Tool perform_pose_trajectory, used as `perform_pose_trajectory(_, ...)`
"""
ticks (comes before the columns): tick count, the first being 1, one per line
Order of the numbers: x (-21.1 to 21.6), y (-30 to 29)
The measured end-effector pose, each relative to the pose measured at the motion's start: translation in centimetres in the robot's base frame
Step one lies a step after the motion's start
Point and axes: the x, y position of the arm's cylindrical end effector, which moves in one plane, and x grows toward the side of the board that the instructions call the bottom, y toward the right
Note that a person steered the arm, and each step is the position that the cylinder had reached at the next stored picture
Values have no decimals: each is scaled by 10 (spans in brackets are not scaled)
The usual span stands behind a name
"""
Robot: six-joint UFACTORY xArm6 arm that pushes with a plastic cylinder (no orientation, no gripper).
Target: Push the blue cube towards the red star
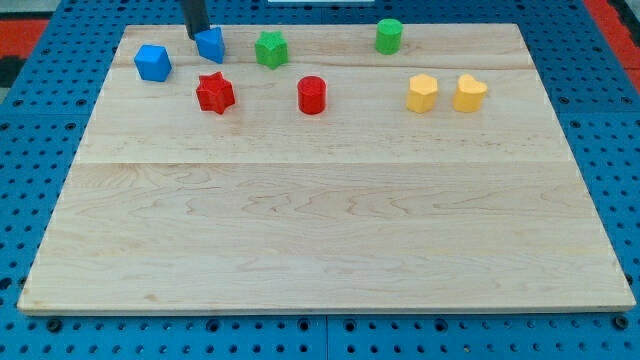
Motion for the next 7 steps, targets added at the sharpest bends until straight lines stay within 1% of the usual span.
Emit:
perform_pose_trajectory(1, 6, -15)
perform_pose_trajectory(3, 1, -21)
perform_pose_trajectory(4, -13, -63)
perform_pose_trajectory(5, -12, -115)
perform_pose_trajectory(6, 13, -110)
perform_pose_trajectory(7, 49, -81)
